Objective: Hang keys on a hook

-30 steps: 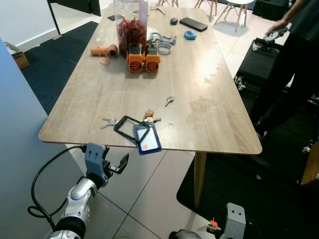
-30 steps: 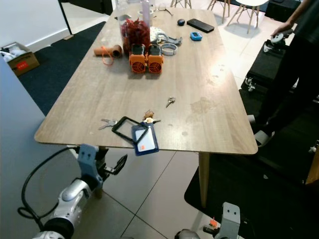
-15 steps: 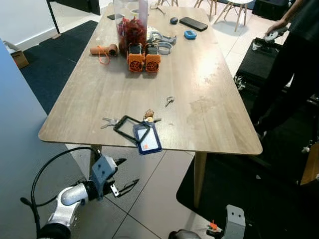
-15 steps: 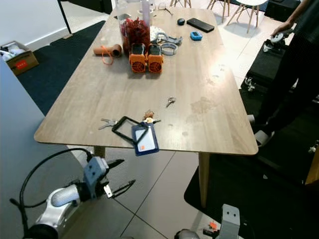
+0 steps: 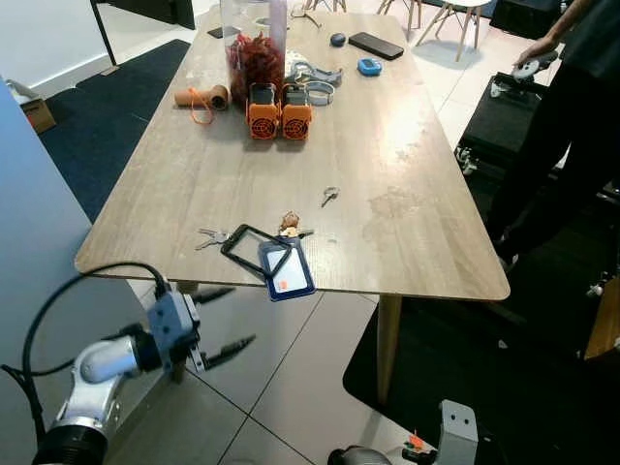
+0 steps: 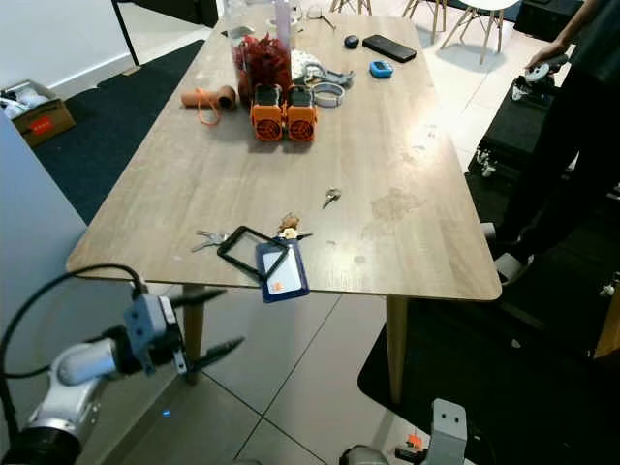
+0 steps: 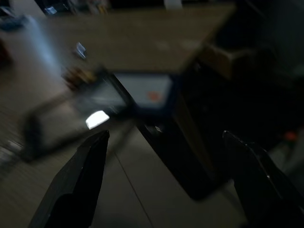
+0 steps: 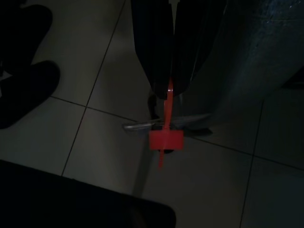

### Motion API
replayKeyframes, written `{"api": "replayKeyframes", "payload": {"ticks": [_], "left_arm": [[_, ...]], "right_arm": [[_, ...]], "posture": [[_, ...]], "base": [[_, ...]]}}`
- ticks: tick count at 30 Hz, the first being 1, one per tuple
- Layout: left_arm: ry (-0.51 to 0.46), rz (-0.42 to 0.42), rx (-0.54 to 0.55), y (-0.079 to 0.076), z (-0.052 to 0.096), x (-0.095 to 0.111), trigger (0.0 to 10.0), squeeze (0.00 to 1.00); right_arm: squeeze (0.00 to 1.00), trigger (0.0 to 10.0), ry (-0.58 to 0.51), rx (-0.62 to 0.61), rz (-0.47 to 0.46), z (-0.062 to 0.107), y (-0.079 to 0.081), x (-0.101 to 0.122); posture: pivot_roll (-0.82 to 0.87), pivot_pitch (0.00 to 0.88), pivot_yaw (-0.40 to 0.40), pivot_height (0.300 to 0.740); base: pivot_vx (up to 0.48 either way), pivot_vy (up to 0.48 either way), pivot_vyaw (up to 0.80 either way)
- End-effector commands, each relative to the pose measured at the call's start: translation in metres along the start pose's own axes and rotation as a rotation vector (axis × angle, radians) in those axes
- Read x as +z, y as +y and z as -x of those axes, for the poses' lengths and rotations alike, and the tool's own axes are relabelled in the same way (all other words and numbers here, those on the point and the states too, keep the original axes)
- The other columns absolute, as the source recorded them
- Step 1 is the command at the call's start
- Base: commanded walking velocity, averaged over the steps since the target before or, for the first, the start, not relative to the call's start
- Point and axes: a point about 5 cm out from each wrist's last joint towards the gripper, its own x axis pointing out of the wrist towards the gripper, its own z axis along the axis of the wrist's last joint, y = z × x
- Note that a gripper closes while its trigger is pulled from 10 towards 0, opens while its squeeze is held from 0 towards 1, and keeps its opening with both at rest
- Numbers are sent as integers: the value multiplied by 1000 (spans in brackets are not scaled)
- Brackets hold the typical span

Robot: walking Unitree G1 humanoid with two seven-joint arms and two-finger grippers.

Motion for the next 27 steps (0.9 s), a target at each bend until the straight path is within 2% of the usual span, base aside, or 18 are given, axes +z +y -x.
{"api": "replayKeyframes", "payload": {"ticks": [1,4,5,6,8,14,15,19,20,22,23,25,26,27], "left_arm": [[-46,-9,30,12,2,14,10000,0],[-155,-1,92,26,-6,36,10000,0],[-155,-1,92,26,-6,36,10000,0],[-248,31,151,35,-14,50,10000,0],[-268,40,162,36,-15,52,10000,0],[-477,173,222,58,-35,94,10000,0],[-477,173,222,58,-35,94,10000,0],[-667,230,201,71,-44,140,10000,0],[-667,230,201,71,-44,140,10000,0],[-735,249,186,75,-48,158,10000,0],[-735,249,186,75,-48,158,10000,0],[-840,264,154,78,-55,185,10000,0],[-840,264,154,78,-55,185,10000,0],[-896,274,136,80,-59,199,10000,0]], "right_arm": [[0,10000,9,-8,5,1,-4,-2],[0,10000,10,-7,8,1,-4,-2],[0,10000,10,-7,8,1,-4,-2],[0,10000,12,-6,11,1,-4,-2],[0,10000,12,-5,11,1,-3,-2],[0,10000,1,3,10,-1,0,4],[0,10000,1,3,10,-1,0,4],[0,10000,-3,2,17,-1,-2,6],[0,10000,-3,2,17,-1,-2,6],[0,10000,-4,1,20,-1,-3,7],[0,10000,-4,1,20,-1,-3,7],[0,10000,-4,1,26,-1,-5,8],[0,10000,-4,1,26,-1,-5,8],[0,10000,-4,2,28,-1,-5,9]], "posture": [[93,94,-54,740],[98,99,-58,740],[98,99,-58,740],[103,99,-57,740],[103,99,-57,740],[98,113,-61,740],[98,113,-61,740],[95,122,-69,740],[95,122,-69,740],[95,128,-77,740],[95,128,-77,740],[94,137,-82,740],[94,137,-82,740],[92,140,-81,740]], "base": [[0,0,0],[0,0,0],[0,0,0],[0,0,0],[0,0,0],[0,0,0],[0,0,0],[0,0,0],[0,0,0],[0,0,0],[0,0,0],[0,0,0],[0,0,0],[0,0,0]]}}
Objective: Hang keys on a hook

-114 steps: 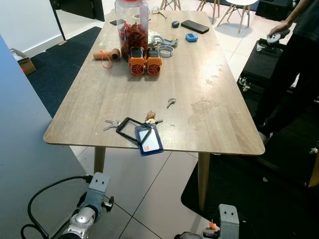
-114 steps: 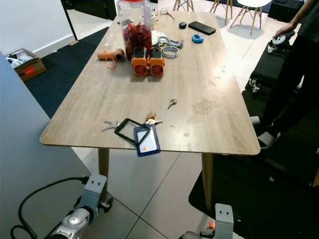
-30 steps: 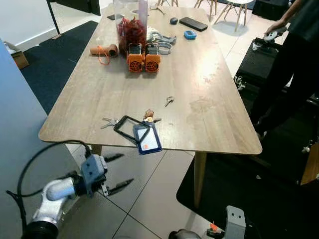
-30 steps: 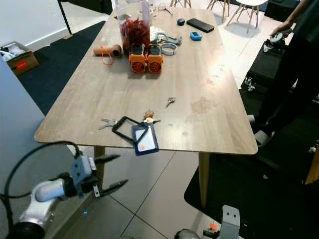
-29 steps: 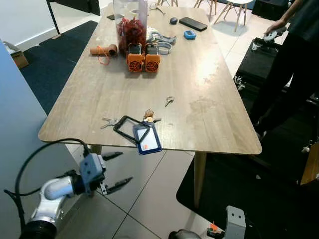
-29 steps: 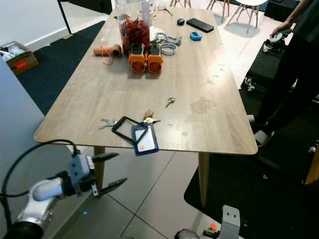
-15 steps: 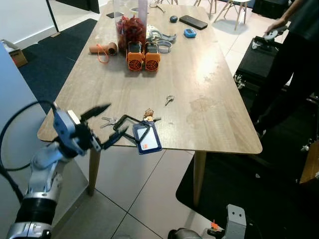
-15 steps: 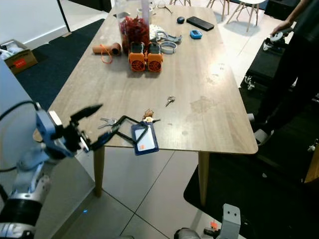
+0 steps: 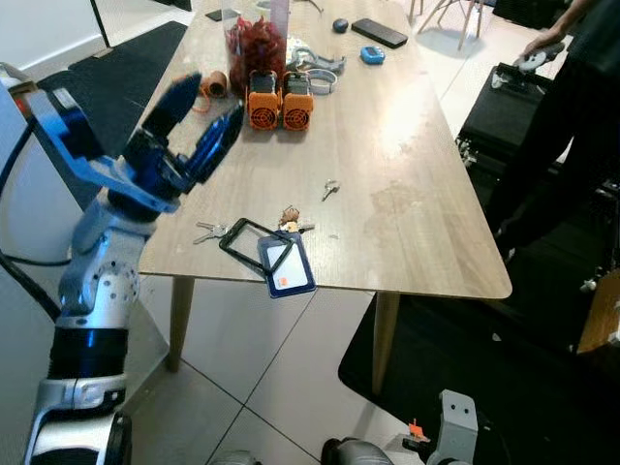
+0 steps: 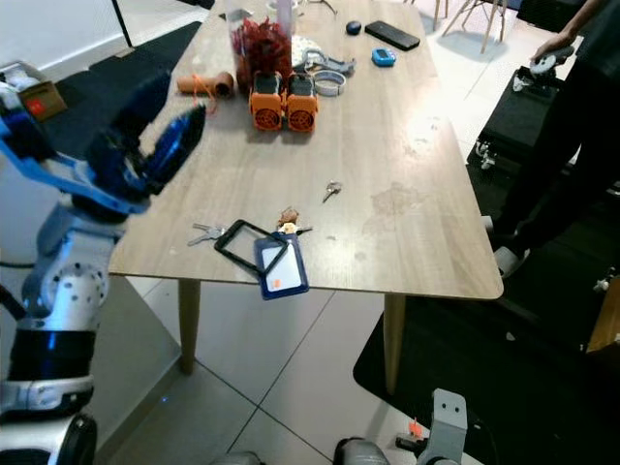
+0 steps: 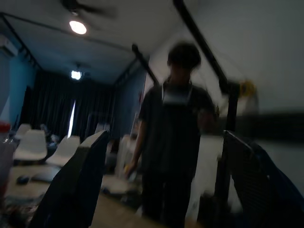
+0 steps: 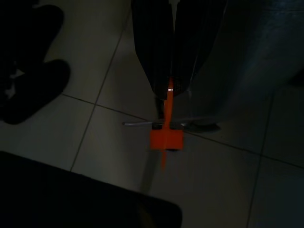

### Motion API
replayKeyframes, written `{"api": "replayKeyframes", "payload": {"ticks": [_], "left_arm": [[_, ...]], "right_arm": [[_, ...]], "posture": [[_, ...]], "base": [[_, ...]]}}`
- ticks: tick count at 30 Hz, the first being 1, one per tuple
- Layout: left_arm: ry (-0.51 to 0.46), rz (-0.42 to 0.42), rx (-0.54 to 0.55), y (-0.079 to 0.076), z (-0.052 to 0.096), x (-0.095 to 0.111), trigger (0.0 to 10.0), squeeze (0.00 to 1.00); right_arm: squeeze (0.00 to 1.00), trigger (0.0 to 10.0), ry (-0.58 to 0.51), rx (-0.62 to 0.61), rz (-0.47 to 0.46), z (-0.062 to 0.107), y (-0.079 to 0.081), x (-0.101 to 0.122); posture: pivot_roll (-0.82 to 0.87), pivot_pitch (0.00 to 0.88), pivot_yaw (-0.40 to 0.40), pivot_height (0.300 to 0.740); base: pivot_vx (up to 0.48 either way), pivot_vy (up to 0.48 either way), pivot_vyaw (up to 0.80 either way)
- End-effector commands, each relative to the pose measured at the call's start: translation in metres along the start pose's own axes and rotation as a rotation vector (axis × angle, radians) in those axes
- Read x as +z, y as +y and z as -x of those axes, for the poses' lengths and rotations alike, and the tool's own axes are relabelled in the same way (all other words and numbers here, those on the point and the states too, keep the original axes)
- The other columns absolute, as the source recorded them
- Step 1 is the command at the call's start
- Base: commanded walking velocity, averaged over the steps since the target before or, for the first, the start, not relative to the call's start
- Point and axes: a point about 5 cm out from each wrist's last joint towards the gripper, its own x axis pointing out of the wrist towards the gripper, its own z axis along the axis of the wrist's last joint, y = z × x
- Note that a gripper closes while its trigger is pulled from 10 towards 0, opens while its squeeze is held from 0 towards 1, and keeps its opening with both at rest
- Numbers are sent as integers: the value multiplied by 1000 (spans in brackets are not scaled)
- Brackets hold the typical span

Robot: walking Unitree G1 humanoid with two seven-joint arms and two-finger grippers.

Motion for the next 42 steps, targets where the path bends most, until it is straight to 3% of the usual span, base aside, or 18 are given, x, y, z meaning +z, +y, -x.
{"api": "replayKeyframes", "payload": {"ticks": [1,2,5,8,12,19,32,42], "left_arm": [[-59,24,-37,-8,-12,8,10000,0],[-96,40,-59,-10,-21,13,10000,0],[-129,57,-75,-13,-28,18,10000,0],[-269,112,-165,-29,-62,42,10000,0],[-337,137,-223,-39,-80,58,10000,0],[-549,214,-381,-69,-120,106,10000,0],[-634,268,-409,-82,-130,136,10000,0],[-689,331,-354,-70,-122,145,10000,0]], "right_arm": [[0,10000,23,-7,14,1,-4,-4],[0,10000,19,-7,11,1,-4,-3],[0,10000,16,-6,9,1,-4,-2],[0,10000,11,-2,10,1,-3,-1],[0,10000,13,-1,13,1,-4,-2],[0,10000,22,-5,14,2,-7,-6],[0,10000,33,-7,13,4,-9,-10],[0,10000,44,-15,15,5,-14,-12]], "posture": [[91,142,-81,740],[90,148,-82,740],[89,152,-84,740],[86,157,-88,740],[88,167,-95,740],[82,172,-93,740],[87,174,-93,740],[86,177,-96,740]], "base": [[0,0,0],[0,0,0],[0,0,0],[0,0,0],[0,0,0],[0,0,0],[0,0,0],[0,0,0]]}}
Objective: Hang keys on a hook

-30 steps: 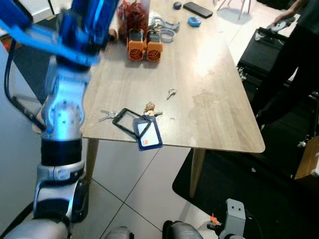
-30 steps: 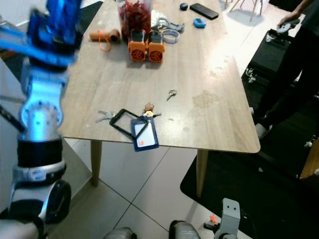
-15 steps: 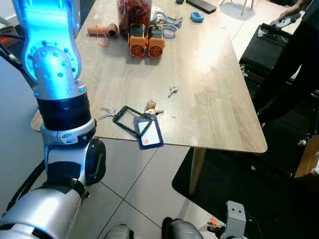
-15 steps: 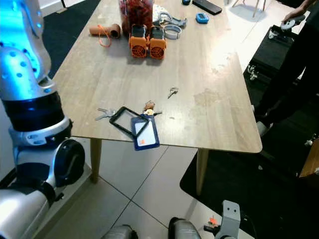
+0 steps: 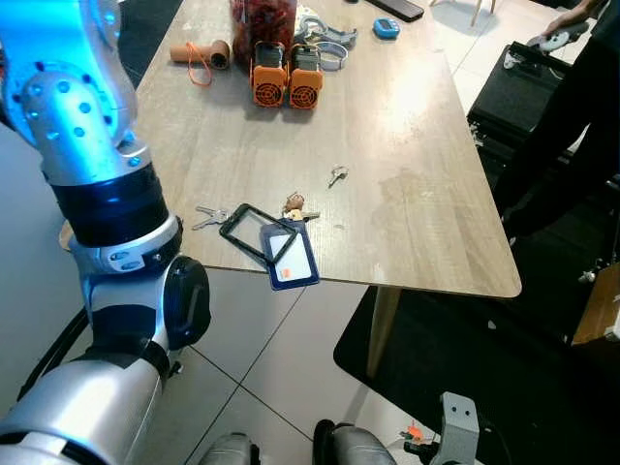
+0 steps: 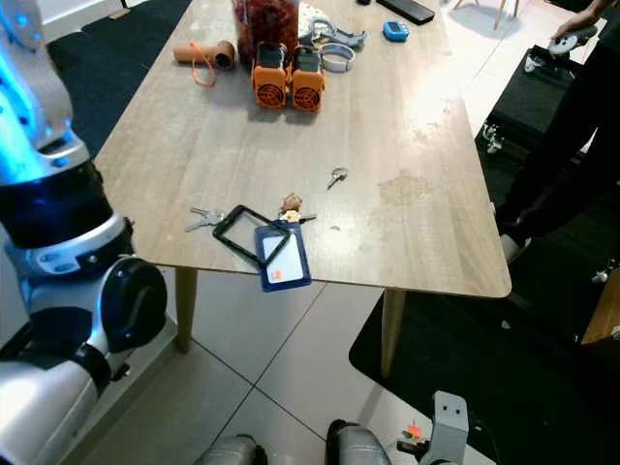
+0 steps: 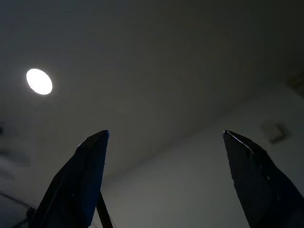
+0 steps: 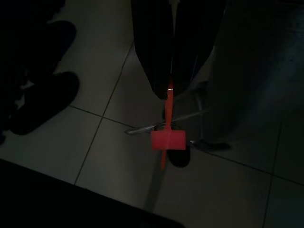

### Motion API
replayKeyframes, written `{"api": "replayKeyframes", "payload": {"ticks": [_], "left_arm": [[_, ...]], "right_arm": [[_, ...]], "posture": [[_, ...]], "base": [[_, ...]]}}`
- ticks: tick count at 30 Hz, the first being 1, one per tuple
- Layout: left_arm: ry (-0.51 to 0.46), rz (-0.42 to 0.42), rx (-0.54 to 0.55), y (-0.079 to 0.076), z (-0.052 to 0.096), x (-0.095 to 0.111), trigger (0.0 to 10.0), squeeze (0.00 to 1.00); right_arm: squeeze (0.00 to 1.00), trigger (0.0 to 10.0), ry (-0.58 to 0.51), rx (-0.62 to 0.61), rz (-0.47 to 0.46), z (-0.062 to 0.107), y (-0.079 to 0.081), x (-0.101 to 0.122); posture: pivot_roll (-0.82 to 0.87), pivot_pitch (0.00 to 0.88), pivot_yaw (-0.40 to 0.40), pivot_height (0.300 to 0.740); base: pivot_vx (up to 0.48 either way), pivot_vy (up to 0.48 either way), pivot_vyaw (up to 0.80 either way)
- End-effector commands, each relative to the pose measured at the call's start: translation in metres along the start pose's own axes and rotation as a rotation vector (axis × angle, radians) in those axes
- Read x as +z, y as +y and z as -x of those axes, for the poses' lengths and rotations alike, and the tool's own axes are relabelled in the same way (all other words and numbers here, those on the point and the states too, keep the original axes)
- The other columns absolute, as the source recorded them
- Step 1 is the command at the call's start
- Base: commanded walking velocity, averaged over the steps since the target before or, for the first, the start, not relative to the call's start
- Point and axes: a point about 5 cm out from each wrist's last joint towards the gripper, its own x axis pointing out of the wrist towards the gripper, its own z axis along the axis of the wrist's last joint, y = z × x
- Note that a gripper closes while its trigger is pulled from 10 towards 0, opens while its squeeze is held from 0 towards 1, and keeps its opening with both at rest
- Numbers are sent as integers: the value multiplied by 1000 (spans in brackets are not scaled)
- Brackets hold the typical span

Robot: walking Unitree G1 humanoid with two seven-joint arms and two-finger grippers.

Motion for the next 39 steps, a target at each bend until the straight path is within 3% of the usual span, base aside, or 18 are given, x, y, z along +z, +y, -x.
{"api": "replayKeyframes", "payload": {"ticks": [1,5,9,14,17,21,23,32,34,35,37,39], "left_arm": [[9,-3,-16,-3,-3,-2,10000,0],[-6,14,-38,-7,-6,1,10000,0],[-87,58,-12,-5,-2,20,10000,0],[-33,25,-19,-4,3,18,10000,0],[-49,46,-55,-9,3,22,10000,0],[-83,50,-34,-4,10,34,10000,0],[-73,45,-7,-1,11,36,10000,0],[-63,53,-71,-8,18,47,10000,0],[-65,6,-13,2,32,58,10000,0],[-65,6,-13,2,32,58,10000,0],[11,-97,73,19,62,62,10000,0],[124,-128,98,24,94,61,10000,0]], "right_arm": [[0,10000,38,-22,5,3,-9,-10],[0,10000,43,-24,6,4,-9,-12],[0,10000,47,-27,5,4,-10,-13],[0,10000,48,-27,5,4,-9,-13],[0,10000,48,-27,4,4,-9,-13],[0,10000,47,-27,3,3,-9,-12],[0,10000,47,-27,3,3,-8,-12],[0,10000,47,-26,3,3,-8,-12],[0,10000,47,-27,1,3,-8,-12],[0,10000,47,-27,1,3,-8,-12],[0,10000,51,-28,4,3,-9,-13],[0,10000,51,-29,3,4,-9,-13]], "posture": [[84,178,-95,740],[82,178,-96,740],[79,176,-95,740],[80,177,-95,740],[78,175,-94,740],[78,173,-93,740],[81,171,-96,740],[81,173,-92,740],[85,170,-98,740],[85,170,-98,740],[83,165,-99,740],[81,159,-94,740]], "base": [[0,0,0],[0,0,0],[0,0,0],[0,0,0],[0,0,0],[0,0,0],[0,0,0],[0,0,0],[0,0,0],[0,0,0],[0,0,0],[0,0,0]]}}
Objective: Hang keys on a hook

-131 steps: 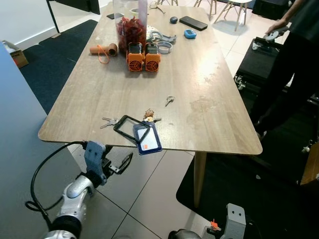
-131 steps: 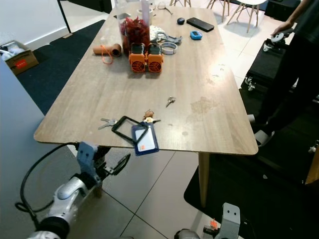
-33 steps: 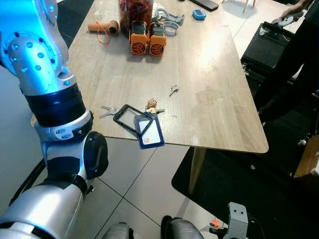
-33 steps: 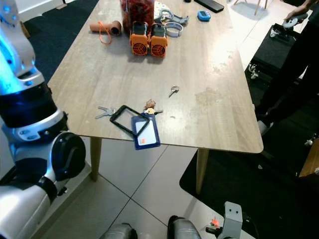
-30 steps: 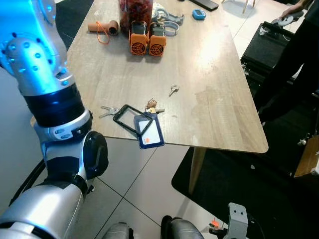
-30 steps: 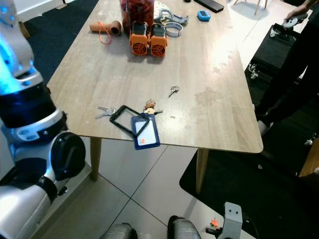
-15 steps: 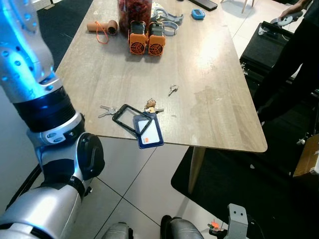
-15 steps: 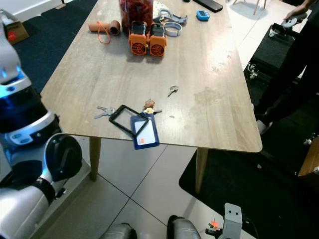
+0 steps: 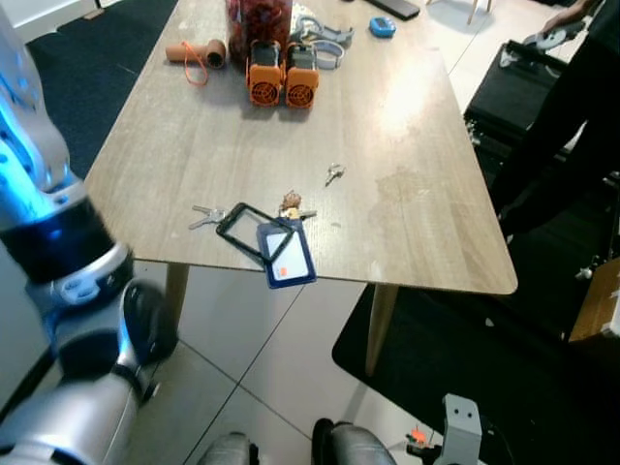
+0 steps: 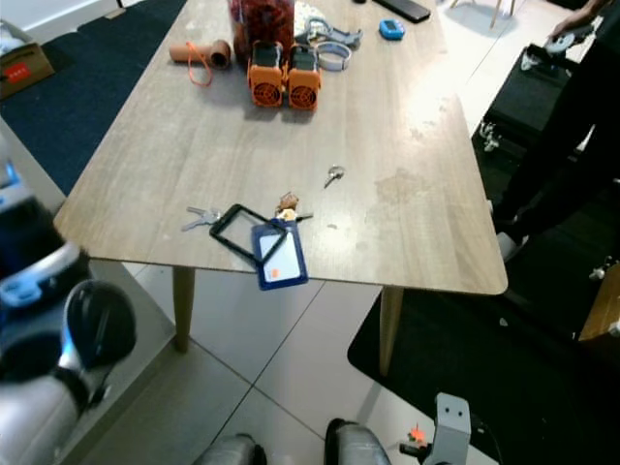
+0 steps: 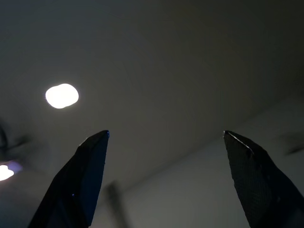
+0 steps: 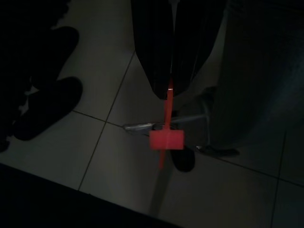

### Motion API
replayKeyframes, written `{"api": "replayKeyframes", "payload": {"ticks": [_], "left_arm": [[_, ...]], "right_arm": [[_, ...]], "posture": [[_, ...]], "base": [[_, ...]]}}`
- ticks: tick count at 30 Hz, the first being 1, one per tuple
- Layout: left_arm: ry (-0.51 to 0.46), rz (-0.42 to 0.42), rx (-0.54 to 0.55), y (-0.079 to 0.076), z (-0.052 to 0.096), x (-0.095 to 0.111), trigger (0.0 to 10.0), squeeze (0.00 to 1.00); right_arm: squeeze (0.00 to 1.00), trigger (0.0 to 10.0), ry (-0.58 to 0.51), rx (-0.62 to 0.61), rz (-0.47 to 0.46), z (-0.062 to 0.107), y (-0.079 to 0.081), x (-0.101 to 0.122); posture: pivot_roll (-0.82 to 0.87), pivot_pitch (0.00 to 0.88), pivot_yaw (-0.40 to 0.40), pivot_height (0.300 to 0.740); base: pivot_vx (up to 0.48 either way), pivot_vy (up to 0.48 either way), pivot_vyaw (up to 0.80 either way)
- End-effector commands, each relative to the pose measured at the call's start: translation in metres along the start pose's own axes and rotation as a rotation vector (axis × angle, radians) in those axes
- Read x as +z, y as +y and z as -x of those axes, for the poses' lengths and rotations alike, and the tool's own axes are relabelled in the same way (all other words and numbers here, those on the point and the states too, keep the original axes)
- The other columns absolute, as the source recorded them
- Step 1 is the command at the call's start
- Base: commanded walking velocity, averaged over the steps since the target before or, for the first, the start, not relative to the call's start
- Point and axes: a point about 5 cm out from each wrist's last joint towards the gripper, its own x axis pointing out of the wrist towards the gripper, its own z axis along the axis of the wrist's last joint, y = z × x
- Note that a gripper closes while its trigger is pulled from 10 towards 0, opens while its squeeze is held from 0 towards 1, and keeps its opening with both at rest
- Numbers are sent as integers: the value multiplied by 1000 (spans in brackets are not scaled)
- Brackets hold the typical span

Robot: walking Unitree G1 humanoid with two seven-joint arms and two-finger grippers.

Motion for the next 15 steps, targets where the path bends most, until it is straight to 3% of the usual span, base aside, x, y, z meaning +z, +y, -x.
{"api": "replayKeyframes", "payload": {"ticks": [1,4,5,7,11,14,15], "left_arm": [[77,-27,-38,0,7,-2,10000,0],[190,-12,-28,4,42,-2,10000,0],[190,-12,-28,4,42,-2,10000,0],[231,-1,-19,5,57,0,10000,0],[298,10,-29,4,62,-5,10000,0],[453,19,-42,5,72,-31,10000,0],[453,19,-42,5,72,-31,10000,0]], "right_arm": [[0,10000,34,-23,1,3,-7,-10],[0,10000,30,-25,-6,3,-8,-11],[0,10000,30,-25,-6,3,-8,-11],[0,10000,26,-25,-11,3,-7,-10],[0,10000,22,-23,-13,3,-6,-9],[0,10000,21,-21,-16,2,-4,-9],[0,10000,21,-21,-16,2,-4,-9]], "posture": [[81,159,-94,740],[79,148,-83,740],[79,148,-83,740],[82,140,-81,740],[86,131,-78,740],[88,123,-74,740],[88,123,-74,740]], "base": [[0,0,0],[0,0,0],[0,0,0],[0,0,0],[0,0,0],[0,0,0],[0,0,0]]}}
